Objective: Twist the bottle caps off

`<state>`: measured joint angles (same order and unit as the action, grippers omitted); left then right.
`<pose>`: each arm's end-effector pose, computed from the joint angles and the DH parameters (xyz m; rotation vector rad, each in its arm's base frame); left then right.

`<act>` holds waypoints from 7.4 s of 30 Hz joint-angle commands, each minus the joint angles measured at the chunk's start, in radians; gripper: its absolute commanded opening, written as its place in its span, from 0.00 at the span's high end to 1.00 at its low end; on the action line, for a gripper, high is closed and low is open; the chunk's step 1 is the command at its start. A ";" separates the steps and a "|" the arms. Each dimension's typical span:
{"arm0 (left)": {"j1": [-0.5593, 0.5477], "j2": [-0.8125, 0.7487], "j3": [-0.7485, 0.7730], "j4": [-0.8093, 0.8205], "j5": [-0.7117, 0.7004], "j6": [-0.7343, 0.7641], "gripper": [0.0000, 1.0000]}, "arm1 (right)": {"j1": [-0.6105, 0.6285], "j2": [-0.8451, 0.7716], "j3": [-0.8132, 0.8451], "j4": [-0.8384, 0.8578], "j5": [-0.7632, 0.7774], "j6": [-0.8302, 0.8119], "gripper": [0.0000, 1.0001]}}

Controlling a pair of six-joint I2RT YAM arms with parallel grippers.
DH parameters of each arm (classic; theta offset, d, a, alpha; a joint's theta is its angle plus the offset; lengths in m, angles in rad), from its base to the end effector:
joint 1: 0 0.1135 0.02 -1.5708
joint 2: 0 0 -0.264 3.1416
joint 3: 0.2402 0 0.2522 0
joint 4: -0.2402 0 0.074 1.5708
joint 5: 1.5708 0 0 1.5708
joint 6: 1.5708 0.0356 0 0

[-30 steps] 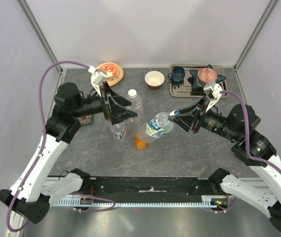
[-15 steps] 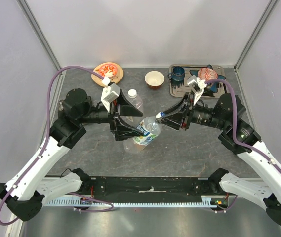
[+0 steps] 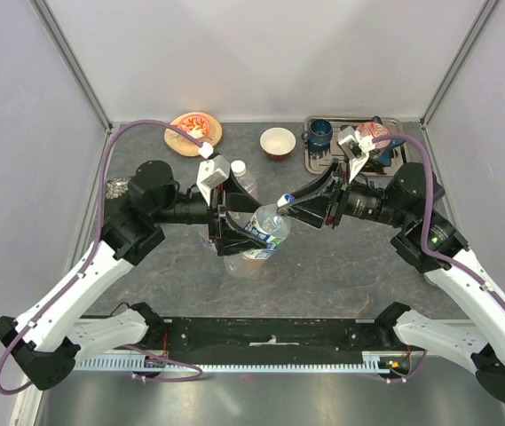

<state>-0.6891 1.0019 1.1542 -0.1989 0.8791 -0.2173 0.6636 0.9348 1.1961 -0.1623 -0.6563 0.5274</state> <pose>0.1426 -0.1530 0.4279 1.0960 1.4187 -1.3750 0.1332 0.1317 0.4572 -0.6932 1.5208 1.4100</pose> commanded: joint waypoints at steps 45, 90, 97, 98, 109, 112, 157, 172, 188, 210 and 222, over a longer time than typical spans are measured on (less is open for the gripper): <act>-0.174 -0.065 -0.123 0.133 -0.625 0.145 0.72 | 0.060 -0.010 0.163 -0.144 0.650 0.048 0.13; -0.494 0.037 -0.097 0.187 -1.289 0.331 0.90 | 0.125 0.134 0.160 -0.212 0.693 0.164 0.48; -0.495 0.030 -0.108 0.193 -1.292 0.331 0.90 | 0.129 0.134 0.152 -0.206 0.696 0.164 0.64; -0.494 0.027 -0.109 0.194 -1.293 0.331 0.90 | 0.129 0.133 0.146 -0.204 0.701 0.164 0.72; -0.492 -0.049 -0.143 0.205 -0.993 0.299 0.89 | 0.131 0.093 0.117 -0.161 0.615 0.014 1.00; -0.489 -0.063 -0.123 0.175 -0.878 0.276 0.89 | 0.131 0.094 0.143 -0.180 0.538 -0.032 1.00; -0.188 0.121 -0.090 0.590 0.344 -0.341 0.79 | 0.134 -0.048 0.033 0.124 -0.510 -0.221 1.00; -0.190 0.044 -0.059 0.159 -0.060 0.022 0.79 | 0.134 -0.014 0.276 -0.137 0.292 -0.222 0.13; -0.449 0.017 -0.116 0.188 -1.167 0.303 0.75 | 0.133 0.096 0.267 -0.315 0.742 0.106 0.21; -0.463 0.017 -0.134 0.191 -1.203 0.326 0.74 | 0.134 0.144 0.212 -0.263 0.696 0.115 0.42; -0.463 0.007 -0.142 0.196 -1.206 0.329 0.74 | 0.136 0.148 0.191 -0.246 0.659 0.117 1.00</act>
<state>-1.1431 1.0359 1.0069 -0.0731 -0.3065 0.0723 0.7990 1.0817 1.3941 -0.4431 0.0223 0.6434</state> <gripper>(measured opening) 0.679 0.379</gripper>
